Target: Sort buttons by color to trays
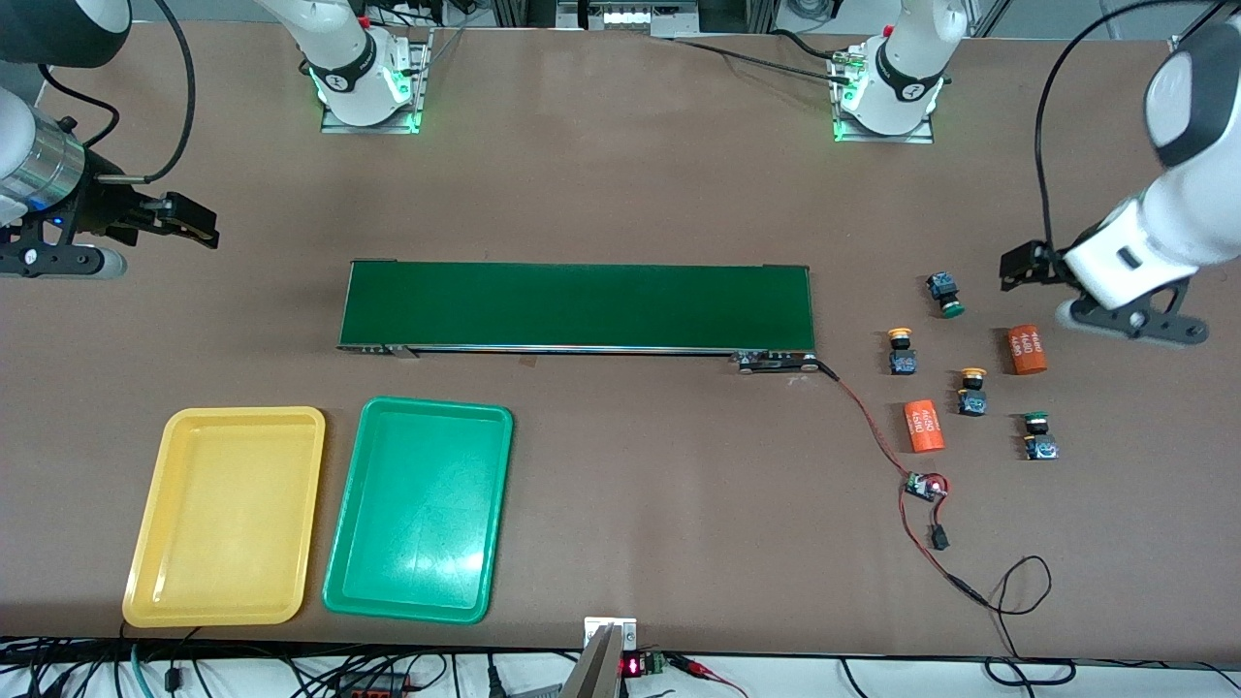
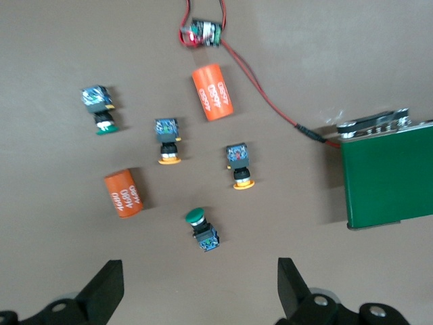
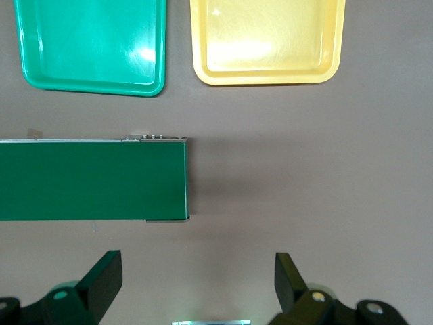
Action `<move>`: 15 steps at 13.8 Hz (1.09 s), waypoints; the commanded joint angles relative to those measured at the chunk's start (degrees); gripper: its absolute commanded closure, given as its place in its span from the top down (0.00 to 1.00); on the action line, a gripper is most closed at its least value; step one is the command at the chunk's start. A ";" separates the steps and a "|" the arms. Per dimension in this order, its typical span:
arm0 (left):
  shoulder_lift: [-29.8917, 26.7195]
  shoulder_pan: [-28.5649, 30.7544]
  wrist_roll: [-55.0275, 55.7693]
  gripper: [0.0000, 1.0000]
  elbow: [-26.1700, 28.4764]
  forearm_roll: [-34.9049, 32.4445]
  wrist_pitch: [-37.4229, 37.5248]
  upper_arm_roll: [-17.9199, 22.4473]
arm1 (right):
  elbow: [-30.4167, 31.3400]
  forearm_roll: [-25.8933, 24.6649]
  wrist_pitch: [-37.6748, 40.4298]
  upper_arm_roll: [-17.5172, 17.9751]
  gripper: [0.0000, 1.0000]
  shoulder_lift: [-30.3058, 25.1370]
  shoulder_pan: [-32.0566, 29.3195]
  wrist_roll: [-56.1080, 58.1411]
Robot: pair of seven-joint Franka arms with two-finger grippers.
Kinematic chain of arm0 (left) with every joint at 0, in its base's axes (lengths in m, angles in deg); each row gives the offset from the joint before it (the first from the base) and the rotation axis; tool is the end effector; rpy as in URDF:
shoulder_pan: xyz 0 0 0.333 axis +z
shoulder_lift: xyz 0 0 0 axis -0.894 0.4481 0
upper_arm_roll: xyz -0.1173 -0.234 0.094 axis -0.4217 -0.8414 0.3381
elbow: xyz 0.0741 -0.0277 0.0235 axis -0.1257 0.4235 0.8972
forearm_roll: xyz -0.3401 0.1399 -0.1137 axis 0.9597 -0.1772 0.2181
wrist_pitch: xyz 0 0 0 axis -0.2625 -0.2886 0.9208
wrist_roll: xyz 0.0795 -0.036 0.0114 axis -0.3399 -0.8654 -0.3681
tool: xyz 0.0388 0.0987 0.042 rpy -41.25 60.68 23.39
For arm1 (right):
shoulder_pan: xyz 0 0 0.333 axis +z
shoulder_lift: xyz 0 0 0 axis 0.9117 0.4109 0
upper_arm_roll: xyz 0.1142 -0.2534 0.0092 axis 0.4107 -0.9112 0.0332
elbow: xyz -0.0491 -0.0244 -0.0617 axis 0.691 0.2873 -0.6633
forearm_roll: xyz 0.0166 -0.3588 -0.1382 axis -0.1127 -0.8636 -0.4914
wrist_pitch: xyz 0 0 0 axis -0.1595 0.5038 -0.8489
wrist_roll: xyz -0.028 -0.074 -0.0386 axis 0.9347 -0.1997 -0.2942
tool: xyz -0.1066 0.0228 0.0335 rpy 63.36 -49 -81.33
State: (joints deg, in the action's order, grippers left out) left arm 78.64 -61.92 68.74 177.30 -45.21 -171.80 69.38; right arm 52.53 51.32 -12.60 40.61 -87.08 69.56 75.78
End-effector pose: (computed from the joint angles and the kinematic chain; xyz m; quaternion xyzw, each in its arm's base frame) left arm 0.5738 -0.0097 0.4434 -0.9916 0.0957 0.0856 0.0136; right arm 0.5442 0.0232 0.5212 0.9981 -0.0065 -0.0579 0.0208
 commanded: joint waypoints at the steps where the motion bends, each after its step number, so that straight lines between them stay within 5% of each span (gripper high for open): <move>1: 5.48 0.12 4.67 1.00 -3.65 -1.02 0.94 -0.39 | 0.47 -0.39 -0.06 0.36 1.00 -0.40 -0.04 -0.23; 10: 23.49 0.12 13.23 1.00 -4.26 -1.19 -32.44 -0.39 | 0.56 -0.30 0.20 0.36 1.00 -0.31 -0.22 0.38; 15: 29.82 -0.84 12.88 1.00 -3.82 -1.28 -33.88 -0.39 | 0.47 -0.30 0.29 0.53 1.00 -0.22 0.05 0.30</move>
State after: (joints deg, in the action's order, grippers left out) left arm 105.50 -62.14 80.99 175.28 -45.21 -205.74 69.25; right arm 52.65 51.32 -12.55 40.73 -86.95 69.57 75.79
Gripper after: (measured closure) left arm 0.000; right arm 0.000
